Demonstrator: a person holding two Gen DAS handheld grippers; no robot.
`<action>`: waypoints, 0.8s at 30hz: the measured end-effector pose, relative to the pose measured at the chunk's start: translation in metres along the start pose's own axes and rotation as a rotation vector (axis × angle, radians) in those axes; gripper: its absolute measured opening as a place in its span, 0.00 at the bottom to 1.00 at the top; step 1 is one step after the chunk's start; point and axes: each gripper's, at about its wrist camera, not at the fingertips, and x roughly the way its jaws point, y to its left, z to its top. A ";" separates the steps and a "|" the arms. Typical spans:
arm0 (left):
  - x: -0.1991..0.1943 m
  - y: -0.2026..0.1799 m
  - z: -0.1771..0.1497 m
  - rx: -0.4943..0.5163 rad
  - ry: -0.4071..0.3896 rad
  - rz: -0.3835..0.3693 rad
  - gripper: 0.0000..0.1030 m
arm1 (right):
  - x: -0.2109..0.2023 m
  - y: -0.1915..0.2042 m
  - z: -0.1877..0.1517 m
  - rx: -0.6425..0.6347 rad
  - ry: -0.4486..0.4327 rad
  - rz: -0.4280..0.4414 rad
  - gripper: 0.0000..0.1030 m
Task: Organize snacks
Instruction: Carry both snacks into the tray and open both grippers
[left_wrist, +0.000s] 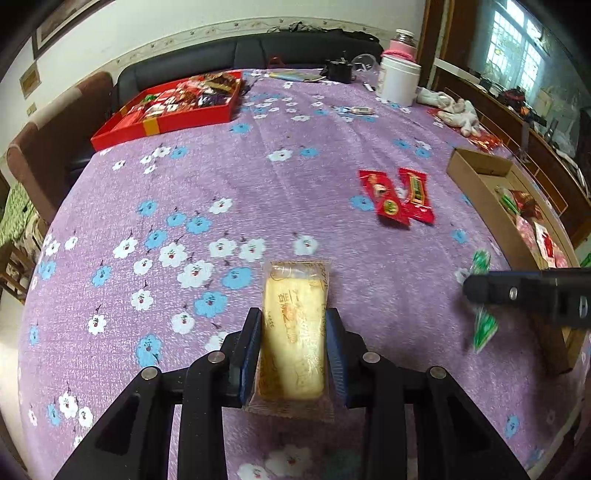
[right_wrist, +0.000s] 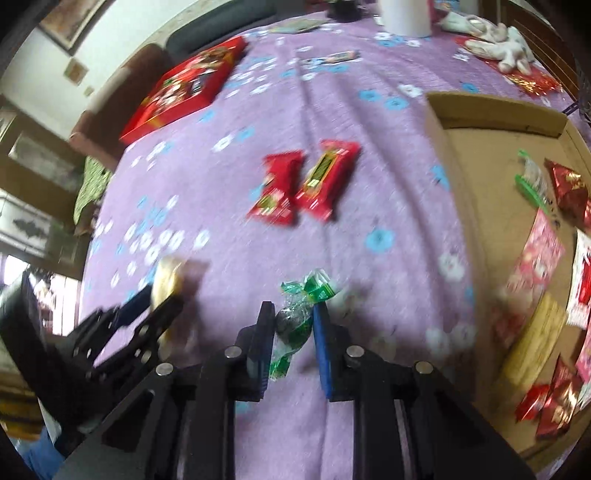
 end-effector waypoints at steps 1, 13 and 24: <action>-0.002 -0.004 0.000 0.011 -0.006 0.004 0.34 | -0.003 0.001 -0.004 -0.013 -0.005 0.004 0.19; -0.036 -0.061 0.006 0.134 -0.084 0.056 0.34 | -0.040 -0.024 -0.023 -0.001 -0.055 0.032 0.19; -0.057 -0.115 0.018 0.227 -0.129 0.062 0.34 | -0.081 -0.065 -0.033 0.042 -0.128 0.044 0.19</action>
